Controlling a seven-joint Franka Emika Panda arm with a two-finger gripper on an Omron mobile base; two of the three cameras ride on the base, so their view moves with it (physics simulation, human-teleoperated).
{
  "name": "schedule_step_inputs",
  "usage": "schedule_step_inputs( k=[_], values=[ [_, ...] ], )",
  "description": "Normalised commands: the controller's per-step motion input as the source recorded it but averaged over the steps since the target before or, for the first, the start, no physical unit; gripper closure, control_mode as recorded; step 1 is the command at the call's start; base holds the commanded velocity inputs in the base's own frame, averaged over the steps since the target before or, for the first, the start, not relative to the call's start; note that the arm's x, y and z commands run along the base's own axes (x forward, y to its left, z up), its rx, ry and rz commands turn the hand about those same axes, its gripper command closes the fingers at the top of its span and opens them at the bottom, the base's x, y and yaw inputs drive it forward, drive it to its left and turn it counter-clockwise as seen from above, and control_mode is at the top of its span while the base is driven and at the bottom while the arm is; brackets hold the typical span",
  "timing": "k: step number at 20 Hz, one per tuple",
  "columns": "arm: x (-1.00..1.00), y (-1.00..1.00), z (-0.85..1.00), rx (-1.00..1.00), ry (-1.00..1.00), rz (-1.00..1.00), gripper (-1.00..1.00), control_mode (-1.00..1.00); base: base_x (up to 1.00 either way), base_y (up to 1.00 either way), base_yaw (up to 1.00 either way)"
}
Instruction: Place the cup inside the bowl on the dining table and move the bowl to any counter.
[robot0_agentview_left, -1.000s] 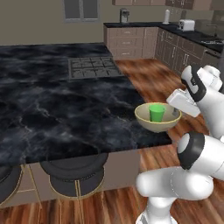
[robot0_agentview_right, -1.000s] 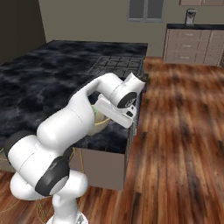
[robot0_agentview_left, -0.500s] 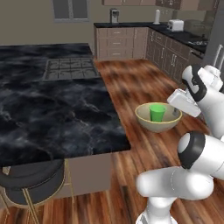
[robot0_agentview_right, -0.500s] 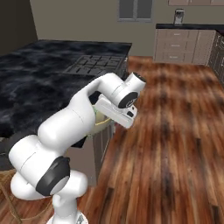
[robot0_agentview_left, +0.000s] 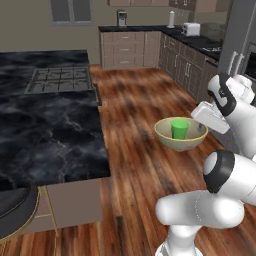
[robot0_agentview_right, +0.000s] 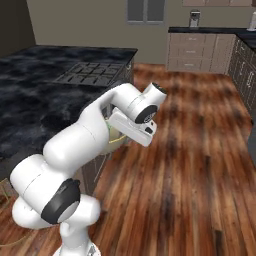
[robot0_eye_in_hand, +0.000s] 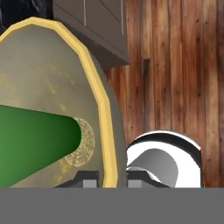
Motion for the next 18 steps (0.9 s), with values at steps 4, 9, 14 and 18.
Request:
schedule_step_inputs(
  k=[4,9,14,18],
  values=[
    [0.00,0.00,0.00,0.00,0.00,0.00,1.00,1.00,0.10,-0.74,0.00],
    [0.00,0.00,0.00,0.00,0.00,0.00,1.00,1.00,0.18,-0.75,0.00],
    [0.00,0.00,0.00,0.00,0.00,0.00,1.00,1.00,0.38,-0.62,0.00],
    [0.00,0.00,0.00,0.00,0.00,0.00,1.00,1.00,0.73,-0.51,0.00]
  ],
)
